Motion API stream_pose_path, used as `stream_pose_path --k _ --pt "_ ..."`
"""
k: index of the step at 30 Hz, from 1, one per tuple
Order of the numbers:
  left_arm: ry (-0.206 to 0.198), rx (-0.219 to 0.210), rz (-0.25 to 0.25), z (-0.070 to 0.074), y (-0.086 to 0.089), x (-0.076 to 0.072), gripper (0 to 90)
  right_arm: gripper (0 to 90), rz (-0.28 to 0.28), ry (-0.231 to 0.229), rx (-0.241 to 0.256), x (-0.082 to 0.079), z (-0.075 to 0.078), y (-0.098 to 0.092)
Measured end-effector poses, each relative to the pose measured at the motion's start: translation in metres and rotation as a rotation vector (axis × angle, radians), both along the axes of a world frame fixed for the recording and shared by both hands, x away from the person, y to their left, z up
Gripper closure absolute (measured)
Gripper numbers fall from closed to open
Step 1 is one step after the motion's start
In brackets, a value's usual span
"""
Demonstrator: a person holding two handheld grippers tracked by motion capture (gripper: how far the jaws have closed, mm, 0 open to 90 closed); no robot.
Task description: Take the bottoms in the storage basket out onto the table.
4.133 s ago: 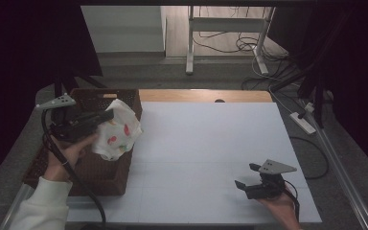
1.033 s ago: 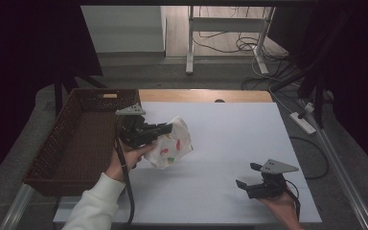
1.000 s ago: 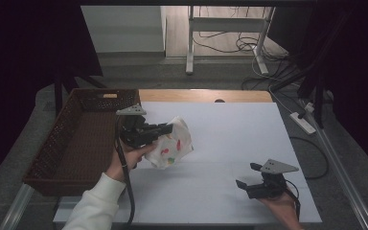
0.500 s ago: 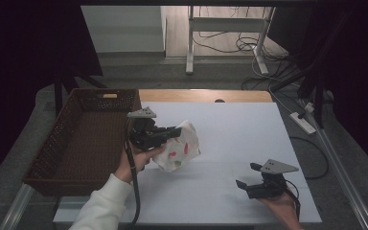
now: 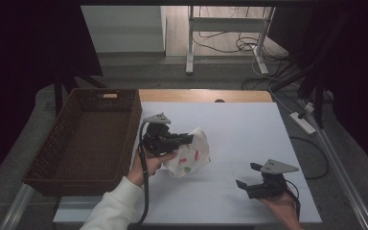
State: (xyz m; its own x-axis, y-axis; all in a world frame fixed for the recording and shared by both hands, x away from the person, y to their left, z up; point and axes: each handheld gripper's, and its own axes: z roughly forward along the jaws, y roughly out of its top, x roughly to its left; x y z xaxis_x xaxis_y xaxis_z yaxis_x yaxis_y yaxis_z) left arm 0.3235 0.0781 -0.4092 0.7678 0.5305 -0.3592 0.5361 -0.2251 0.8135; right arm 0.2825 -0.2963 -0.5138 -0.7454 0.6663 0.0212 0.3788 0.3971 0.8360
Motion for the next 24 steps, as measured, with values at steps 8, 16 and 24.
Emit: stream_pose_path --k 8,16,24 --pt "0.025 0.017 -0.024 -0.016 -0.009 0.002 84.7 11.6 0.0 0.001 -0.002 0.0 0.0 0.0" --pt "0.045 0.032 -0.031 -0.032 -0.013 0.004 84.6 11.6 0.002 0.003 -0.004 0.0 -0.001 0.0" --pt "0.054 0.031 -0.021 -0.045 -0.005 0.003 84.4 11.6 0.002 0.0 -0.004 0.0 -0.001 0.0"
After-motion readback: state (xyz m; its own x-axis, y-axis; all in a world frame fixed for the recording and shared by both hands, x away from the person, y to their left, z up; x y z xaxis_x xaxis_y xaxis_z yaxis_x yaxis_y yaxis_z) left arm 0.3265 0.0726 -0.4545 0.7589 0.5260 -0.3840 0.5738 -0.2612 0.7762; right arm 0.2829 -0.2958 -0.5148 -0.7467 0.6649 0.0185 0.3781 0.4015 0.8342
